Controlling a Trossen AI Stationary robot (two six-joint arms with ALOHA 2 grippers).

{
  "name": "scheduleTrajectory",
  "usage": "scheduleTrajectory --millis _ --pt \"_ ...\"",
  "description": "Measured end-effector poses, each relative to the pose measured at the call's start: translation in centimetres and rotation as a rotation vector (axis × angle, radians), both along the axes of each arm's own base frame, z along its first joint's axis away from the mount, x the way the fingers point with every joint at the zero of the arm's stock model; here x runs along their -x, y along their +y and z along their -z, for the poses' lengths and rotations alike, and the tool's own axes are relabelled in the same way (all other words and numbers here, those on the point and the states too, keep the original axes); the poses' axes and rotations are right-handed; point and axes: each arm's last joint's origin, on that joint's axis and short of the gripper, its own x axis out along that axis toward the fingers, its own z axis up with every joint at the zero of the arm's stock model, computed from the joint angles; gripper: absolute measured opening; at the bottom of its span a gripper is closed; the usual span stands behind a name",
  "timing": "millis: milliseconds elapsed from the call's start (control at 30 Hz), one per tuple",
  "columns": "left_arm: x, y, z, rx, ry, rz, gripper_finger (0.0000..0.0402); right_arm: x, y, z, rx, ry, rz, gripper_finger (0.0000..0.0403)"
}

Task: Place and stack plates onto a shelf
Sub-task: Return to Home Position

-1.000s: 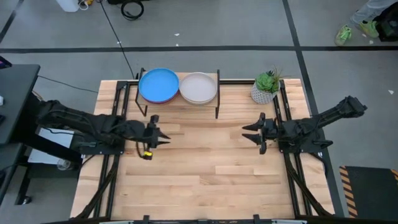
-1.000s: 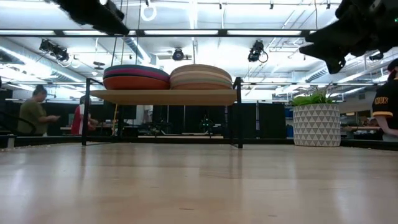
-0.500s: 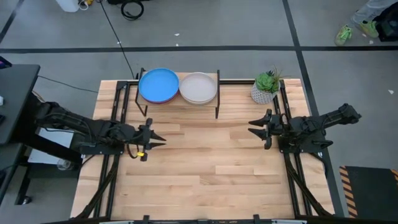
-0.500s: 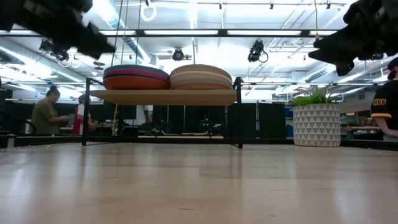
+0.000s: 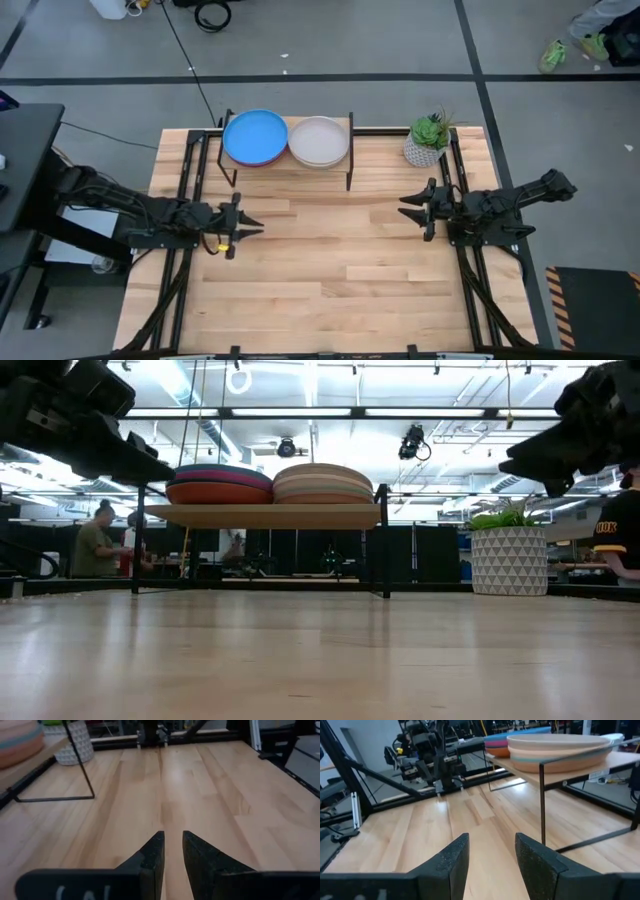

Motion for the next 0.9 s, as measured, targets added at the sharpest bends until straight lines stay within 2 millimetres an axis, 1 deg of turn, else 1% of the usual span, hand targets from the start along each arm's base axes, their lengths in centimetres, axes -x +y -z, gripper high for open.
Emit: scheduleTrajectory --millis 200,267,367,433,533,633,667,767,900 --pt "0.9 0.3 0.1 -0.002 -0.053 -0.005 0.0075 0.3 -0.1 0.2 0.007 -0.009 0.014 0.0166" --pt "1.3 0.3 0.4 -0.015 -0.070 0.007 0.0075 0.4 -0.2 0.2 0.013 -0.006 0.029 0.0166" --pt "1.9 0.4 1.6 -0.013 -0.088 0.016 0.0075 0.5 -0.2 0.5 0.034 -0.003 0.011 0.0166" --pt "2.1 0.4 2.4 -0.003 -0.101 0.050 0.0075 0.4 -0.1 0.6 0.036 -0.008 -0.010 0.0166" --pt "2.2 0.2 2.3 0.002 -0.104 0.127 0.0075 0.3 0.0 0.6 0.033 -0.027 -0.037 0.0166" --pt "2.2 -0.1 2.3 -0.058 -0.113 0.226 0.0075 0.1 0.2 0.3 0.039 -0.124 -0.079 0.0166" --pt "2.2 -0.2 2.1 -0.083 -0.129 0.249 0.0075 0.1 0.3 0.1 0.057 -0.183 -0.110 0.0166" --pt "2.2 -0.3 1.9 -0.121 -0.163 0.285 0.0075 0.2 0.4 -0.9 0.128 -0.271 -0.171 0.0161" --pt "2.2 -0.4 1.9 -0.106 -0.157 0.317 0.0075 0.4 0.3 -1.0 0.177 -0.279 -0.124 0.0150"
